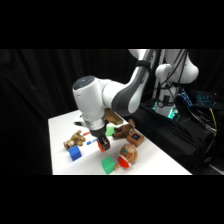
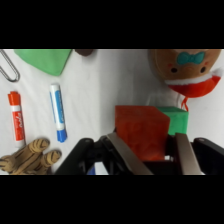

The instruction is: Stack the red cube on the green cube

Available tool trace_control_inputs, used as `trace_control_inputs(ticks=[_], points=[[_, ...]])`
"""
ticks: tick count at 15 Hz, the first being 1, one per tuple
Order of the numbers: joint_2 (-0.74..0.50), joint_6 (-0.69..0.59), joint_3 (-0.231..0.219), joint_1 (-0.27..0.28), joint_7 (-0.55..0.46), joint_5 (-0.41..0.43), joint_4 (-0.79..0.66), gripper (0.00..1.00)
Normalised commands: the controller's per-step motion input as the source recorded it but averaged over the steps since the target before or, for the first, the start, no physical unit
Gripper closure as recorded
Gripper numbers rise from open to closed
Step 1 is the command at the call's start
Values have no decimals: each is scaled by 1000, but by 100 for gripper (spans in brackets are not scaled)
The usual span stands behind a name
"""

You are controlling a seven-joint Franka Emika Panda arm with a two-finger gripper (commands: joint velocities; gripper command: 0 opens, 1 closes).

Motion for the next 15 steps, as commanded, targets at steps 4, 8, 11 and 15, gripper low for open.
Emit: trace_control_inputs(ticks=[4,8,11,15], points=[[-157,-104,29,53,130,-71,-69,74],[-93,-26,41,50,118,-45,-43,74],[-57,41,45,41,107,-27,-22,74],[13,132,33,45,109,-42,26,74]])
